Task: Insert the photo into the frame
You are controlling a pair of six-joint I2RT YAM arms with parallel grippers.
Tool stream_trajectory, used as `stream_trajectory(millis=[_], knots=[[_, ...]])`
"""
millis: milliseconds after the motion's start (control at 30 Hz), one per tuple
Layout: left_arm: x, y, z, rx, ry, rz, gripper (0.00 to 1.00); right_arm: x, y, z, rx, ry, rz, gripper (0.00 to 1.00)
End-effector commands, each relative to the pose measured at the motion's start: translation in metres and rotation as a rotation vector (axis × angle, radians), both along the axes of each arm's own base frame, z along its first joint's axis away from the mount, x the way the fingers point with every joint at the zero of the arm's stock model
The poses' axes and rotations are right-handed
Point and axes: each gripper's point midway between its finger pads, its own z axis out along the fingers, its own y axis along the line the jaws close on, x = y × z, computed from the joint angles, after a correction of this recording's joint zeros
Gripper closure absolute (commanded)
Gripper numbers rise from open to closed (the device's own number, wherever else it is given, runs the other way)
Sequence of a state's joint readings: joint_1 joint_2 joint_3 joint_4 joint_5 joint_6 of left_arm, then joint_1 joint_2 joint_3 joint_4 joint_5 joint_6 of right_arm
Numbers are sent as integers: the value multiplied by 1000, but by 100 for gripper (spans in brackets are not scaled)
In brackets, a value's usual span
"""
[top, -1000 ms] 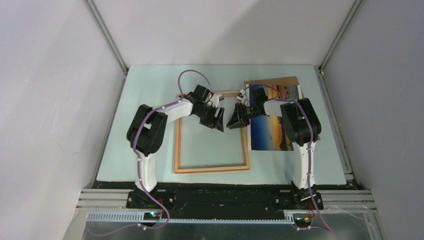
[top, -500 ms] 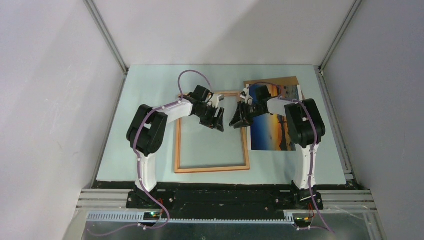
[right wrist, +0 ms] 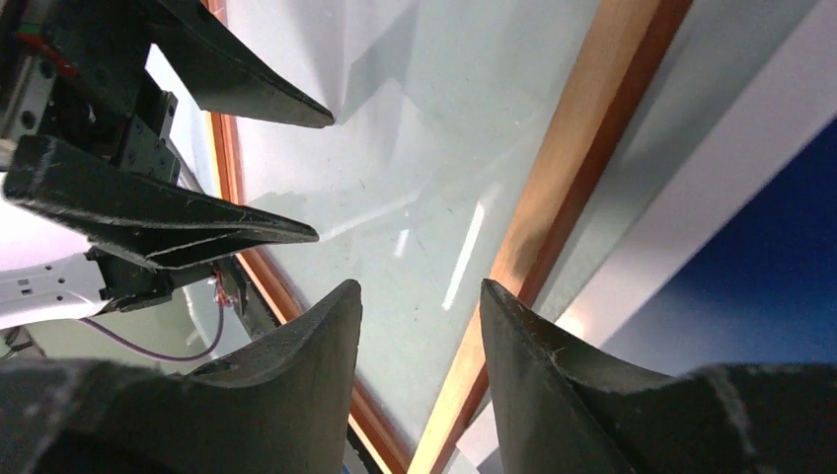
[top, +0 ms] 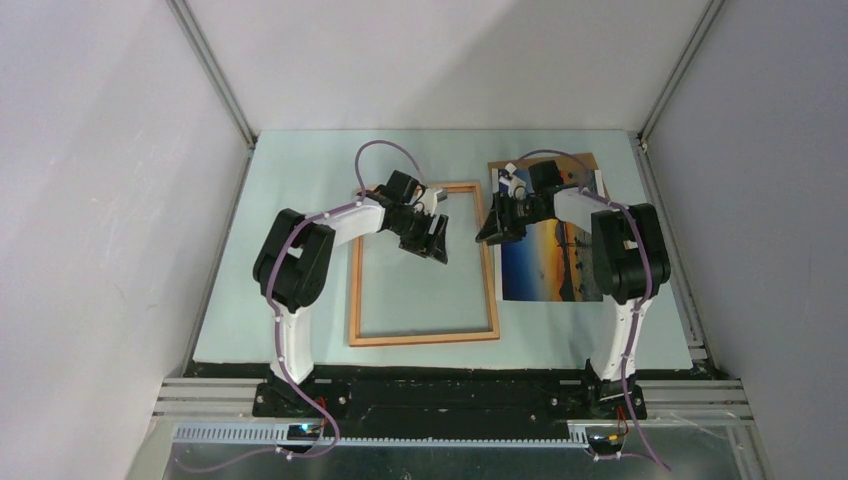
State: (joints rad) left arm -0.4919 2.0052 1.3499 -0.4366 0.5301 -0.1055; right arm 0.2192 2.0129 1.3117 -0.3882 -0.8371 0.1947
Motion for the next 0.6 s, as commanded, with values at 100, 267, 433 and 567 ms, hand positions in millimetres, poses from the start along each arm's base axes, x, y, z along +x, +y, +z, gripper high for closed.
stream_trajectory(millis=[100,267,433,567], knots=[[6,4,5,1,-19,16,26,11,-21,37,-58,-163,-1,48],[8,4,9,-5,-28,18,26,11,-27,51,-80,-229,-2,47],[14,6,28,-26,-70,29,23,10,-32,67,-154,-344,21,47],[20,13,49,-23,-142,41,19,4,-37,71,-249,-453,73,46]])
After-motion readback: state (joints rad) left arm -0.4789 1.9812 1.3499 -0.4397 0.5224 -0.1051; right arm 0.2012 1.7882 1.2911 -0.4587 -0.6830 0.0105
